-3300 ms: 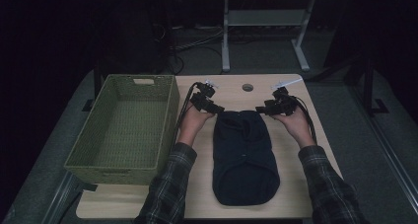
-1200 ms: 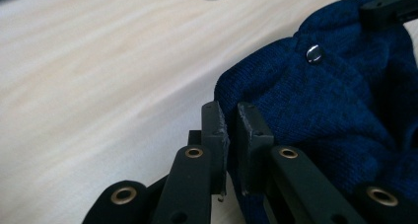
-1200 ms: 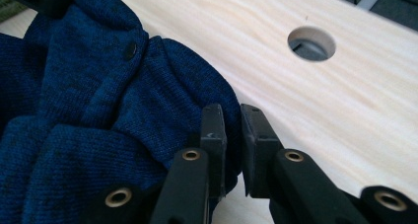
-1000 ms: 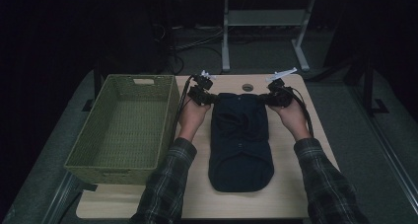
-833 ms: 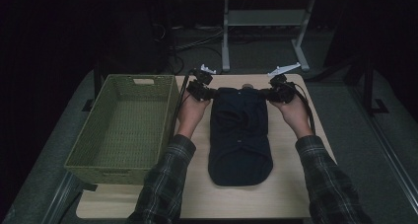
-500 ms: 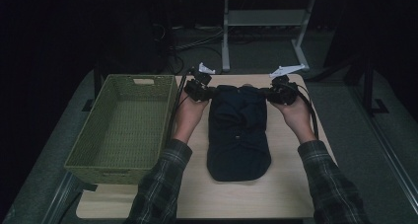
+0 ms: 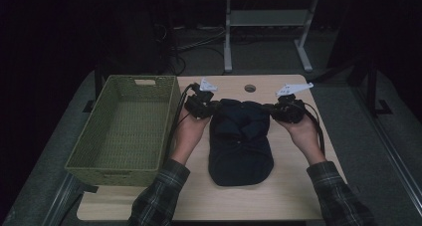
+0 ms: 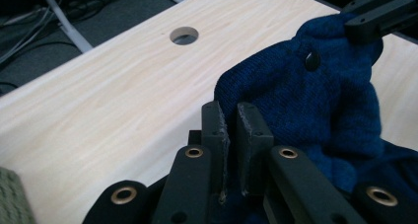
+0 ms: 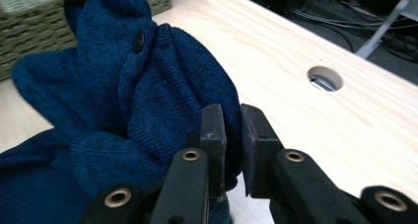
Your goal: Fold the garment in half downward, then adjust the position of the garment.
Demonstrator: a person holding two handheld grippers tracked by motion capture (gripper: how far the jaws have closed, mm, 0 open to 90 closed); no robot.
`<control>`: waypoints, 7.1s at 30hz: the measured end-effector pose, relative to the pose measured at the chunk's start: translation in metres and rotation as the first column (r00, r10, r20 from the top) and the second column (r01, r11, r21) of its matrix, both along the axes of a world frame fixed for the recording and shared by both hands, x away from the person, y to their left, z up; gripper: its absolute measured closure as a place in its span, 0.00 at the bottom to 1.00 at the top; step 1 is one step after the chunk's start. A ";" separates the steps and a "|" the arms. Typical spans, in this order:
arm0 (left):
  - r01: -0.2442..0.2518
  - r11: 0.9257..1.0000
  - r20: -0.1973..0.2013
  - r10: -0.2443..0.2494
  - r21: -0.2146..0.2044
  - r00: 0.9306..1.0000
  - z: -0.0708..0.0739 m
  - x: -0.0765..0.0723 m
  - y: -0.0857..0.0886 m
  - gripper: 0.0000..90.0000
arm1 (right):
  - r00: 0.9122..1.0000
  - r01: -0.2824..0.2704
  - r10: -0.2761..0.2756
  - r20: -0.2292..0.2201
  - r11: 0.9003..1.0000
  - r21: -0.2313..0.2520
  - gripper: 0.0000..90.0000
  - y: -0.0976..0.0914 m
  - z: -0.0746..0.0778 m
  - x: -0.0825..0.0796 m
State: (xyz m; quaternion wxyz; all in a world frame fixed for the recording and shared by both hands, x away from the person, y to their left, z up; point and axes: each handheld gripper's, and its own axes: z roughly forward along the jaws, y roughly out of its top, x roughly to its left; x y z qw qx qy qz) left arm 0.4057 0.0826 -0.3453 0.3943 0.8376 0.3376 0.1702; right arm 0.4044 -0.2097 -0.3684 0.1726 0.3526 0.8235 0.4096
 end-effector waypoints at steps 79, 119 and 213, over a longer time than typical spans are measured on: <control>0.046 0.999 -0.233 -0.046 -0.004 0.971 -0.083 -0.009 -0.004 1.00 | 0.974 -0.172 0.184 -0.133 0.980 0.101 1.00 -0.005 -0.057 -0.094; 0.168 0.986 -0.237 -0.164 -0.003 0.958 -0.101 -0.009 -0.024 1.00 | 0.956 -0.237 0.241 -0.166 0.971 0.044 1.00 0.031 -0.090 -0.156; 0.088 0.995 -0.225 -0.095 -0.039 0.970 -0.098 -0.041 0.013 0.16 | 0.984 0.124 -0.132 -0.120 0.989 -0.076 0.02 -0.057 -0.115 -0.139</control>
